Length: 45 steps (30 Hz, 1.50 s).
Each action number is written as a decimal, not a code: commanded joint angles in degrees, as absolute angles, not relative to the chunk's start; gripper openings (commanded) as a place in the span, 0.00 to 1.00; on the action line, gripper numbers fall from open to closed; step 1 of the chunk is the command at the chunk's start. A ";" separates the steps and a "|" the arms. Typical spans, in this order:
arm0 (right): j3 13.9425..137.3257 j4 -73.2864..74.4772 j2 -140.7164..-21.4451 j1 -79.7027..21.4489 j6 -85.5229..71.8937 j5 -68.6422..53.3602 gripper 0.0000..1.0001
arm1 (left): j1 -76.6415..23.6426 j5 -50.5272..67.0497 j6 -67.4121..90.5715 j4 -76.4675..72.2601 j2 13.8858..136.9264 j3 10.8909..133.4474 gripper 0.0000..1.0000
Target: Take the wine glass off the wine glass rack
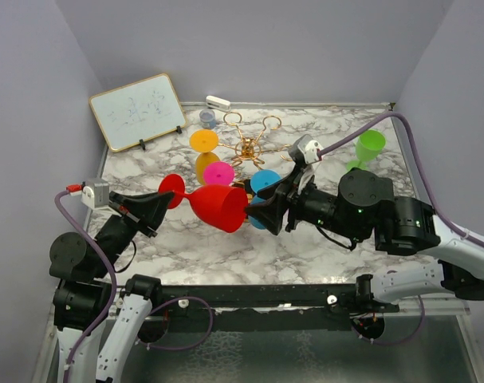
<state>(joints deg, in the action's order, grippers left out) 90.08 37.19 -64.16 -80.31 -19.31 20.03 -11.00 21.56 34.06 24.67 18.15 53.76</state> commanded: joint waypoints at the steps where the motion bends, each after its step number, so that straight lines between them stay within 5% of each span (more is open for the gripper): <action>1: 92.32 35.68 -66.56 -80.68 -19.79 23.51 0.49 | -11.24 22.58 34.51 22.45 17.31 53.37 0.00; 7: 94.46 34.45 -70.92 -80.71 -18.98 24.69 0.45 | -11.21 23.02 35.18 21.60 17.41 53.59 0.00; 11: 95.54 33.60 -72.54 -80.61 -18.72 24.56 0.04 | -11.25 23.07 35.39 21.51 17.47 53.73 0.00; 16: 95.27 32.92 -71.74 -80.60 -19.11 26.79 0.01 | -11.25 21.61 35.58 22.58 17.31 53.90 0.01; 21: 93.91 31.55 -67.67 -80.66 -19.49 32.38 0.01 | -11.24 13.68 36.78 26.81 16.87 54.03 0.85; 23: 93.24 31.06 -65.70 -80.60 -19.05 35.22 0.01 | -11.23 10.94 37.08 28.43 16.94 54.10 0.99; 30: 92.57 27.97 -59.61 -80.55 -12.57 47.81 0.01 | -11.25 4.69 36.70 30.86 16.06 53.17 0.99; 40: 92.08 -15.89 -61.43 -80.64 35.67 62.26 0.01 | -11.25 -3.36 34.77 32.87 14.34 47.16 0.97; 45: 96.56 -20.88 -66.97 -80.60 44.84 61.43 0.01 | -11.24 -5.10 33.42 32.68 13.54 43.88 0.96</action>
<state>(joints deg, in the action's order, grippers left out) 93.43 -9.10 -63.05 -80.31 29.63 59.57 -11.07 -1.45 35.38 32.62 14.72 45.43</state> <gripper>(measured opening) 0.028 0.962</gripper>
